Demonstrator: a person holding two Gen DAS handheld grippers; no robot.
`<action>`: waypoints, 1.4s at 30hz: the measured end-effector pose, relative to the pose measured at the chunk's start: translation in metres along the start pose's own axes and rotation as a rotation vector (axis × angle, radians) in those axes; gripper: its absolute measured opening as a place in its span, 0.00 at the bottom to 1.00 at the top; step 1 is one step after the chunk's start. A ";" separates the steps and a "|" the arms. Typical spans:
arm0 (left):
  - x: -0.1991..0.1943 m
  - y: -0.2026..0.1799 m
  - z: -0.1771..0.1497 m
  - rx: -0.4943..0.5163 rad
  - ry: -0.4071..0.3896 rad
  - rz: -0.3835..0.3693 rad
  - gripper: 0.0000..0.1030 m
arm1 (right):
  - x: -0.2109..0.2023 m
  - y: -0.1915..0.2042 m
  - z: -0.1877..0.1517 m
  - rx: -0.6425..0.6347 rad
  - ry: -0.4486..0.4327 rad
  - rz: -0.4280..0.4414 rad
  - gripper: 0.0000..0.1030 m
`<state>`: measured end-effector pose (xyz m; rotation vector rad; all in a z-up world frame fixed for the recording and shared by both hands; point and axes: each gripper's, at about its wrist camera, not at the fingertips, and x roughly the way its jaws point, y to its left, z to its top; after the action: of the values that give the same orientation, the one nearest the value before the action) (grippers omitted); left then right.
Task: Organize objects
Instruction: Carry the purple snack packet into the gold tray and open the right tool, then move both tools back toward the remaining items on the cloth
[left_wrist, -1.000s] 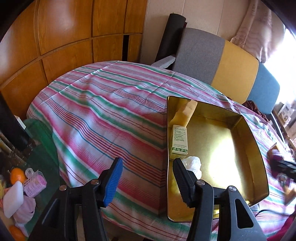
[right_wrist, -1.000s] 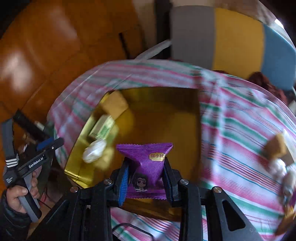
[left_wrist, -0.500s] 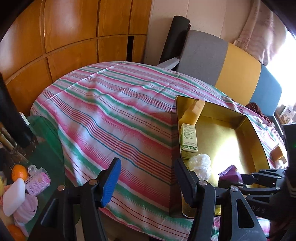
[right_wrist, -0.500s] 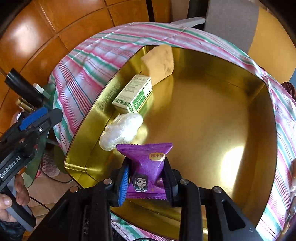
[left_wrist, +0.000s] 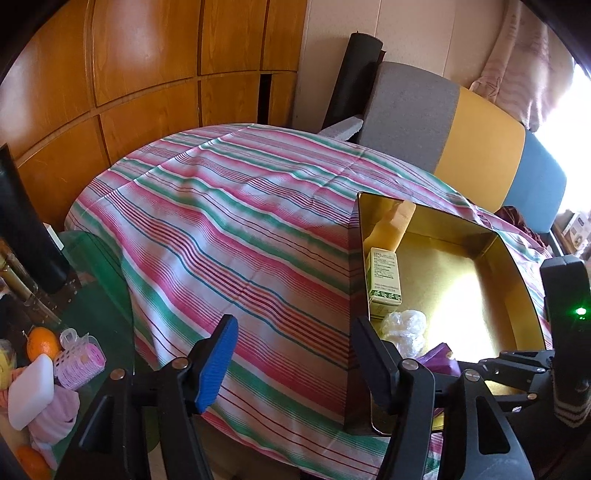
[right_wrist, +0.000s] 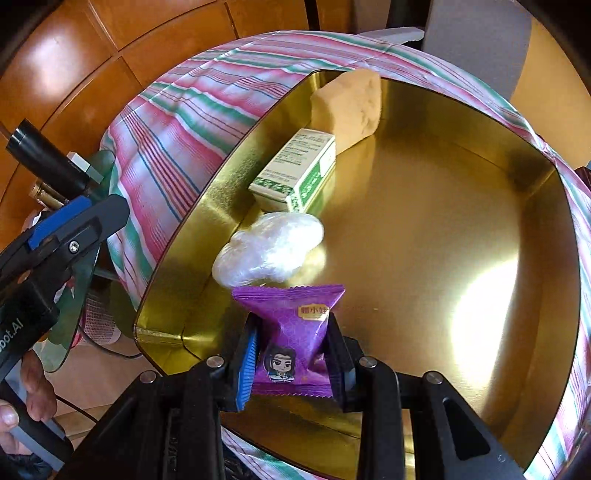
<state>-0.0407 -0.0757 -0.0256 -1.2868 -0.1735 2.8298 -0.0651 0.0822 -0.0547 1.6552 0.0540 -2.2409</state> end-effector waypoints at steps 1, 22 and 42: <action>0.000 0.001 0.000 -0.003 -0.002 0.003 0.65 | 0.001 0.001 -0.001 0.002 -0.002 0.009 0.32; -0.016 -0.004 0.002 0.033 -0.063 0.042 0.70 | -0.048 -0.022 -0.010 0.100 -0.161 0.100 0.43; -0.040 -0.068 0.011 0.168 -0.125 -0.089 0.71 | -0.146 -0.153 -0.093 0.416 -0.370 -0.101 0.56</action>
<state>-0.0246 -0.0121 0.0191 -1.0450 0.0050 2.7808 0.0112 0.2846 0.0248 1.4089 -0.4582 -2.7386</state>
